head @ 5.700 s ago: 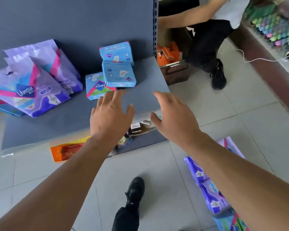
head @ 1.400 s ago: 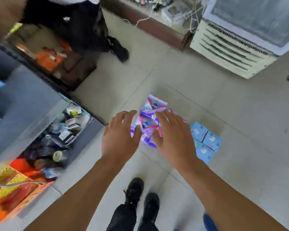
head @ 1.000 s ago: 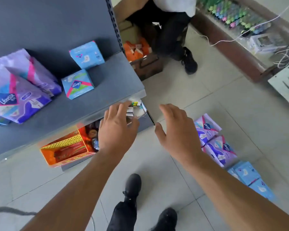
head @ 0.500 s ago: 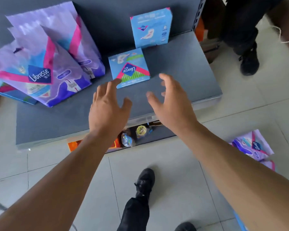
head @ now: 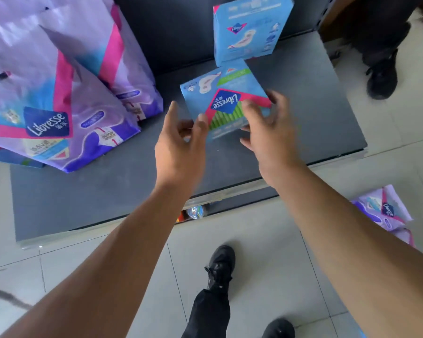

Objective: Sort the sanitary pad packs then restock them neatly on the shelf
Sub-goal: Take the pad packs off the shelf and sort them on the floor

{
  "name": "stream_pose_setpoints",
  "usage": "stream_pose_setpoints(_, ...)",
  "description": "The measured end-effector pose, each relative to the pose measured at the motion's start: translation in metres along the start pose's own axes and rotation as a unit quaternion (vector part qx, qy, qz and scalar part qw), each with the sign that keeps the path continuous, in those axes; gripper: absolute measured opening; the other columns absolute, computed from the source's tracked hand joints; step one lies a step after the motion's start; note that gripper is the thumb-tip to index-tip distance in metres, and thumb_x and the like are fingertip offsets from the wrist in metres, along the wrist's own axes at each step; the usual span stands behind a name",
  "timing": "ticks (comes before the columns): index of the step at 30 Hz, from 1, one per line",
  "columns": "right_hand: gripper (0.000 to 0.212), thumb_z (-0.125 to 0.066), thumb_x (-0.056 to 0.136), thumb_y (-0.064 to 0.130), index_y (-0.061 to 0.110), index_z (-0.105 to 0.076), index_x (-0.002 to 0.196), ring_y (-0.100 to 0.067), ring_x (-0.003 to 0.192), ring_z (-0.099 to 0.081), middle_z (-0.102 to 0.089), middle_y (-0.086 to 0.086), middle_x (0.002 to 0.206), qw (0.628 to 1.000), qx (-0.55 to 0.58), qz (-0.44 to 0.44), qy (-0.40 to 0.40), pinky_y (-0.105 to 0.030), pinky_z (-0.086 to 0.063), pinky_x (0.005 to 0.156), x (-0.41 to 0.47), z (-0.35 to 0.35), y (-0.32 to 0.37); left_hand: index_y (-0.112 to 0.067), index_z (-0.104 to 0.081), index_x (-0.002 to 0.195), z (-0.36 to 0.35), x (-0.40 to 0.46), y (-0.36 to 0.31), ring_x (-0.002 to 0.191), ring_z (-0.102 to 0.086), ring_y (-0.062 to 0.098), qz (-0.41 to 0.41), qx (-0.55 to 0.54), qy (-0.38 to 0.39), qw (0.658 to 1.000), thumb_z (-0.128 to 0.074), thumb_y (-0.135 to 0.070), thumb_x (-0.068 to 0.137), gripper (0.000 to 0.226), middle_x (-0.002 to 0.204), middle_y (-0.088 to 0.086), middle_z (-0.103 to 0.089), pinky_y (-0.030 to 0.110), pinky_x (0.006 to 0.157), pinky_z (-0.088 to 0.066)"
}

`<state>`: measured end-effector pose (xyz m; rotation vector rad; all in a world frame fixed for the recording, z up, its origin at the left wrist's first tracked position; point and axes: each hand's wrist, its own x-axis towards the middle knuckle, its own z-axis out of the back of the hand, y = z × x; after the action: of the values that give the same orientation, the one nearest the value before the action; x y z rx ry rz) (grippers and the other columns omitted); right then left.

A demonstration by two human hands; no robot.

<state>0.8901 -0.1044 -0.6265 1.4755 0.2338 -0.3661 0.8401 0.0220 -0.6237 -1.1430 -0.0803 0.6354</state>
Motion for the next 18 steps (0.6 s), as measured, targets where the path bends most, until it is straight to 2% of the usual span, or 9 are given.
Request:
stream_pose_setpoints(1,0.022,-0.062,0.092,0.022,0.031,-0.051,0.109,-0.002,0.081,-0.068,-0.067,0.011,0.094,0.998,0.057,-0.01,0.006,-0.025,-0.057,0.069,-0.005,0.013,0.004,-0.023,-0.038,0.146,-0.001,-0.009,-0.003,0.073,-0.057,0.004,0.005,-0.03,0.018,0.999,-0.058,-0.046,0.09,0.064,0.082,-0.009,-0.063,0.027,0.075,-0.047)
stream_pose_setpoints(3,0.022,-0.057,0.09,0.015,0.032,-0.055,0.106,-0.003,0.076,-0.066,-0.068,0.013,0.087,0.997,0.082,0.002,0.01,-0.025,-0.055,0.061,-0.011,0.045,0.014,-0.029,-0.046,0.137,-0.005,-0.021,-0.011,0.078,-0.059,0.006,0.008,-0.09,0.033,0.995,-0.061,-0.049,0.084,0.059,0.084,-0.011,-0.063,0.032,0.078,-0.051)
stream_pose_setpoints(5,0.027,-0.05,0.086,0.014,0.032,-0.06,0.103,-0.006,0.078,-0.065,-0.069,0.011,0.086,0.996,0.081,0.016,0.026,-0.028,-0.051,0.063,-0.017,0.082,0.023,-0.036,-0.047,0.132,-0.01,-0.029,-0.027,0.086,-0.058,0.007,-0.018,-0.105,0.031,0.994,-0.065,-0.051,0.079,0.058,0.096,-0.007,-0.059,0.035,0.083,-0.052)
stream_pose_setpoints(6,0.032,-0.048,0.081,0.015,0.034,-0.062,0.103,-0.008,0.078,-0.065,-0.069,0.01,0.087,0.996,0.075,0.018,0.04,-0.029,-0.05,0.066,-0.019,0.102,0.025,-0.04,-0.045,0.131,-0.014,-0.033,-0.038,0.09,-0.059,0.005,-0.021,-0.115,0.057,0.992,-0.068,-0.05,0.077,0.06,0.103,-0.007,-0.058,0.031,0.083,-0.053)
stream_pose_setpoints(8,0.044,-0.045,0.072,0.017,0.042,-0.064,0.102,-0.008,0.072,-0.061,-0.066,0.011,0.079,0.995,0.029,0.009,0.092,-0.031,-0.045,0.068,-0.029,0.139,0.03,-0.039,-0.043,0.133,-0.029,-0.05,-0.059,0.092,-0.065,0.003,0.013,-0.146,0.186,0.972,-0.074,-0.043,0.077,0.064,0.102,-0.011,-0.066,0.021,0.075,-0.052)
stream_pose_setpoints(11,0.047,-0.048,0.072,0.023,0.054,-0.06,0.105,-0.01,0.07,-0.061,-0.064,0.011,0.076,0.988,-0.054,-0.027,0.139,-0.033,-0.045,0.071,-0.052,0.188,0.029,-0.029,-0.054,0.124,-0.063,-0.09,-0.08,0.083,-0.072,0.017,0.075,-0.173,0.354,0.916,-0.07,-0.026,0.076,0.05,0.093,0.0,-0.075,0.032,0.073,-0.059)
stream_pose_setpoints(14,0.034,-0.06,0.089,0.026,0.043,-0.054,0.118,-0.009,0.078,-0.067,-0.069,0.013,0.089,0.997,0.007,-0.061,0.052,-0.034,-0.05,0.077,-0.085,0.248,0.012,-0.019,-0.064,0.105,-0.098,-0.134,-0.088,0.073,-0.07,0.017,0.088,-0.166,0.34,0.922,-0.069,-0.016,0.085,0.02,0.088,0.003,-0.074,0.03,0.064,-0.058)
stream_pose_setpoints(16,0.02,-0.059,0.091,0.037,0.037,-0.057,0.11,-0.009,0.075,-0.064,-0.067,0.012,0.087,0.99,0.084,-0.109,0.001,-0.036,-0.048,0.077,-0.119,0.292,-0.008,-0.018,-0.06,0.102,-0.122,-0.171,-0.087,0.068,-0.069,0.016,0.126,-0.196,0.297,0.926,-0.066,-0.014,0.089,0.015,0.085,0.002,-0.071,0.028,0.059,-0.055)
stream_pose_setpoints(18,0.008,-0.06,0.09,0.038,0.039,-0.063,0.098,-0.013,0.075,-0.064,-0.068,0.007,0.087,0.979,0.153,-0.129,-0.028,-0.037,-0.049,0.076,-0.159,0.328,-0.033,-0.02,-0.055,0.107,-0.149,-0.218,-0.082,0.064,-0.067,0.013,0.155,-0.211,0.295,0.919,-0.064,-0.011,0.09,0.021,0.086,0.002,-0.069,0.027,0.058,-0.055)
